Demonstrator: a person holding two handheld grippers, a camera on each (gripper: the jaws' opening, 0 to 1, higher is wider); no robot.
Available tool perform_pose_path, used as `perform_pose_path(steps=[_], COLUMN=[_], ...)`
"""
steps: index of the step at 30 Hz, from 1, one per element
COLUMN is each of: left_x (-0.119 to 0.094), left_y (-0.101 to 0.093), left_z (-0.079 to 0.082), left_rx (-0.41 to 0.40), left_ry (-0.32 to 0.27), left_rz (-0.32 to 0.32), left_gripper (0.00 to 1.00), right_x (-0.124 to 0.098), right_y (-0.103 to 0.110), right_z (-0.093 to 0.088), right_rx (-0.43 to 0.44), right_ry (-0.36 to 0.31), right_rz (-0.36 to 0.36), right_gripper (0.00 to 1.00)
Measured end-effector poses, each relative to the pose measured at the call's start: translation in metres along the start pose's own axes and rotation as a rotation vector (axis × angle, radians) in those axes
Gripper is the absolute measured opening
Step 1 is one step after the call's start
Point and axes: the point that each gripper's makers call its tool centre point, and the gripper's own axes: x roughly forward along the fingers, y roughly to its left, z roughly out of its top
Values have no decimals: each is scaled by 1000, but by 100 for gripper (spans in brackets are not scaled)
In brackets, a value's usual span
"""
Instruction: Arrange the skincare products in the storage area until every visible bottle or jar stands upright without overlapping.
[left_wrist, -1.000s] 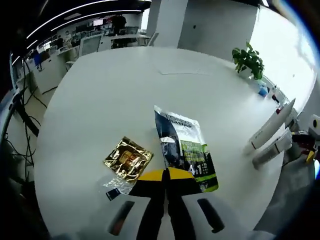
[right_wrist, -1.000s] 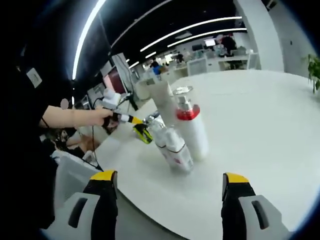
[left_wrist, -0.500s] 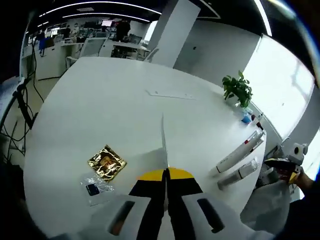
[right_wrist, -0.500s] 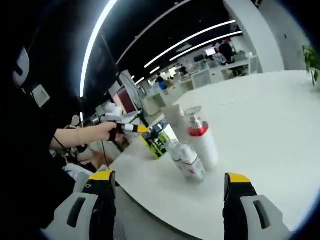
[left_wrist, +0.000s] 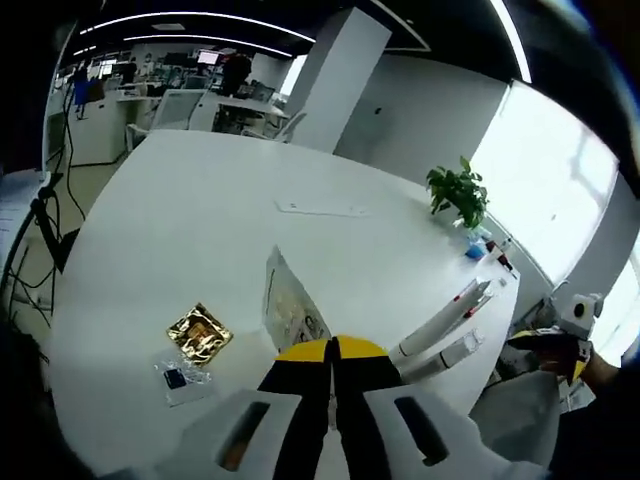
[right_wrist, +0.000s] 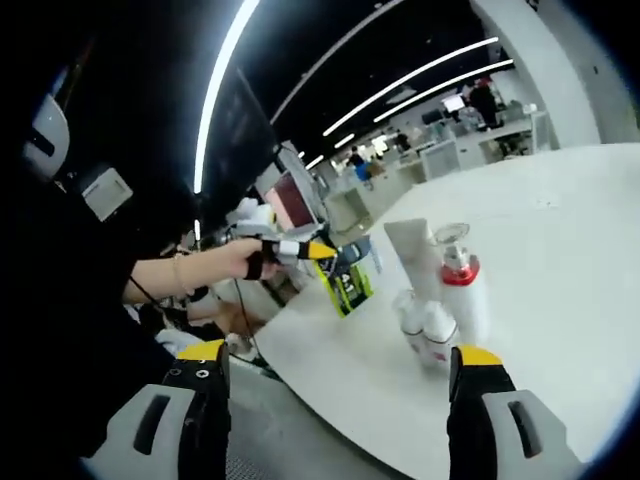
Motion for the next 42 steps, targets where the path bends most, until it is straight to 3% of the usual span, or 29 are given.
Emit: perform_pose_path(steps=[6, 9, 12, 16, 20, 26, 32, 38, 42], left_x=[-12, -18, -24, -41, -57, -80, -97, -115, -124], left_y=[-13, -24, -35, -56, -72, -97, -122, -145, -160], left_z=[8, 11, 15, 22, 29, 35, 36, 44, 49], left_rx=[-12, -7, 1, 34, 53, 78, 85, 98, 78], left_ry=[-36, -50, -61, -87, -115, -147, -151, -176, -207], left_rz=[-44, -86, -116, -139, -171, -199, -236, -281, -334], left_gripper=[0, 0, 0, 0, 0, 0, 0, 0, 0], right_x=[11, 19, 25, 38, 48, 68, 79, 91, 88], right_y=[17, 35, 44, 59, 81, 98, 115, 115, 119], right_z=[1, 8, 15, 17, 21, 15, 20, 10, 20], right_rx=[20, 68, 91, 114, 188, 220, 384, 497, 554], right_ry=[-15, -49, -80, -89, -121, -94, -150, -165, -230], right_rz=[80, 174, 217, 270, 373, 443, 560, 567, 612], right_gripper=[93, 91, 89, 88, 88, 84, 78, 76, 75])
